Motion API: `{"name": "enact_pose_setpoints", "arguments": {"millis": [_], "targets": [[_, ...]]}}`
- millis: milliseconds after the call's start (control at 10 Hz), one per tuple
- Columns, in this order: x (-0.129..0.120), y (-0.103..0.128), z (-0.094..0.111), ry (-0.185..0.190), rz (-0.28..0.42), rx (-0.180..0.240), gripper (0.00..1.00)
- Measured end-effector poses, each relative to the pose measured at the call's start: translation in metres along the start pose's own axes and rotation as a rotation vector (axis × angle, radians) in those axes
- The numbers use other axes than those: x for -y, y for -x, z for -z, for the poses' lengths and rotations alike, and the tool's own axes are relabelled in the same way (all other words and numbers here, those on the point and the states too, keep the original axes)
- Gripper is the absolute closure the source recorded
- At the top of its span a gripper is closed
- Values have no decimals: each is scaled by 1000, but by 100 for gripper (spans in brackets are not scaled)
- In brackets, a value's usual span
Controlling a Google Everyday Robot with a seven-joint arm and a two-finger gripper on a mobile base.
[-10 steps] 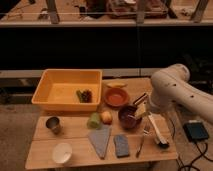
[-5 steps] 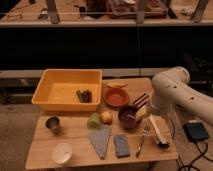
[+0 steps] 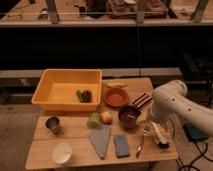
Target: Place fork in metal cup
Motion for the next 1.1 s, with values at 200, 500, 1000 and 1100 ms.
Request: {"name": "enact_pose_setpoints", "arguments": {"millis": [200,500,1000,1100], "targets": [[-4,1,-12,3,-24,3,20],[-7,6,-31,5,-34,10,20],[-2,11,-60,17,-23,35,33],[-2,11,-66,19,-27,44,44]]}}
